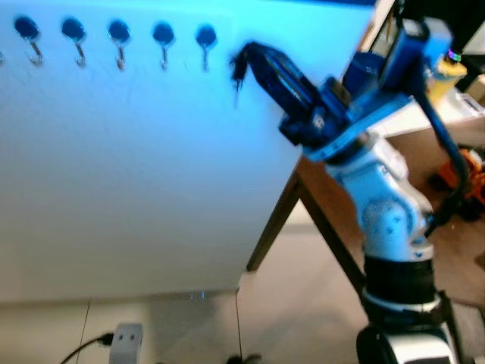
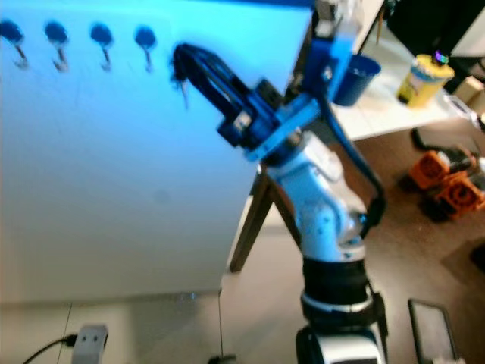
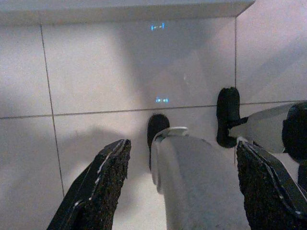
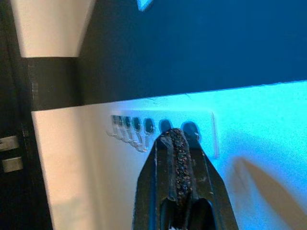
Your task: Hang keys on a hook
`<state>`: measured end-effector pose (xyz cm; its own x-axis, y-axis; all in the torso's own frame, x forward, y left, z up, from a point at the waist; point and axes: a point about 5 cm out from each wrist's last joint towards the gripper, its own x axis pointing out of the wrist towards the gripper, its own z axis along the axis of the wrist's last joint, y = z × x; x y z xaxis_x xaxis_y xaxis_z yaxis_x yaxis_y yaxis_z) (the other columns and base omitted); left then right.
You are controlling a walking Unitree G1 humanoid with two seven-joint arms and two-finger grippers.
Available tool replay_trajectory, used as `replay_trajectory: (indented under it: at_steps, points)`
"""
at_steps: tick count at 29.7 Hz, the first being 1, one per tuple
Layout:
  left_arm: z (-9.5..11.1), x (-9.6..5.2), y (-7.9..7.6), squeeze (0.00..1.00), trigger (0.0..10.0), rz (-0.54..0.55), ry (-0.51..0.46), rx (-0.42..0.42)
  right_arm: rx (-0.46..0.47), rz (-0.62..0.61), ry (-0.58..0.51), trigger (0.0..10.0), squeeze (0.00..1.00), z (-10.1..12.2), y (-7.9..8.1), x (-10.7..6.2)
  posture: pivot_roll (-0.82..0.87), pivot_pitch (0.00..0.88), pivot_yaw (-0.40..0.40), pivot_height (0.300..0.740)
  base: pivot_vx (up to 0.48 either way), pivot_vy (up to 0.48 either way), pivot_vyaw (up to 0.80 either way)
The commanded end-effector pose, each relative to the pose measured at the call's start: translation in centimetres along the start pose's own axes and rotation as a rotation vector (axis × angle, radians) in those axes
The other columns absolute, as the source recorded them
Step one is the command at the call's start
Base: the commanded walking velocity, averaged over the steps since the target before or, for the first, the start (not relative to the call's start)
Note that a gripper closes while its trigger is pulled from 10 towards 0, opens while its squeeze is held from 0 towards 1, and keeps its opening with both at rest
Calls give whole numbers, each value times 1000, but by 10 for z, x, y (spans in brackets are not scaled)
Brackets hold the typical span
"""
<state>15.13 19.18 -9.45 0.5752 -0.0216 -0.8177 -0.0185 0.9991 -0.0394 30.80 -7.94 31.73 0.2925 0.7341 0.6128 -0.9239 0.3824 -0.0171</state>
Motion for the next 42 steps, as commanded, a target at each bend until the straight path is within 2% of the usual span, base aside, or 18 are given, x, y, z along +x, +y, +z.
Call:
replay_trajectory:
  at_steps: [1, 11, 15, 18, 21, 30, 36, 42]
  points:
    - [-17, -4, -2, 0, 10000, 0, 55, -9, 11, 1, -3, 10000, 0, -3, -1, 6, -55, 94, -59, 740, 0, 0, 0]
    - [-21, -5, -5, 0, 10000, -2, 54, -15, 50, 32, 4, 10000, 0, -9, -1, 13, -45, 108, -75, 740, 0, 0, 0]
    - [-24, -6, -6, 0, 10000, -3, 59, -17, 34, 15, 15, 10000, 0, -9, -4, 15, -45, 110, -77, 740, 0, 0, 0]
    - [-27, -7, -6, 0, 10000, -4, 64, -17, -22, -36, 91, 10000, 0, -17, -9, 19, -45, 113, -78, 740, 0, 0, 0]
    - [-29, -7, -6, 0, 10000, -4, 67, -15, -35, -45, 120, 10000, 0, -23, -11, 21, -44, 115, -84, 740, 0, 0, 0]
    - [-30, -8, -7, 0, 10000, -4, 69, -15, -41, -31, 112, 10000, 0, -23, -10, 24, -40, 109, -94, 740, 0, 0, 0]
    - [-29, -7, -10, 0, 10000, -9, 67, -14, -50, 16, 115, 10000, 0, -20, -6, 24, -41, 108, -97, 740, 0, 0, 0]
    - [-28, -6, -13, 0, 10000, -12, 59, -20, -85, 55, 154, 10000, 0, -14, -8, 13, -43, 111, -107, 740, 0, 0, 0]
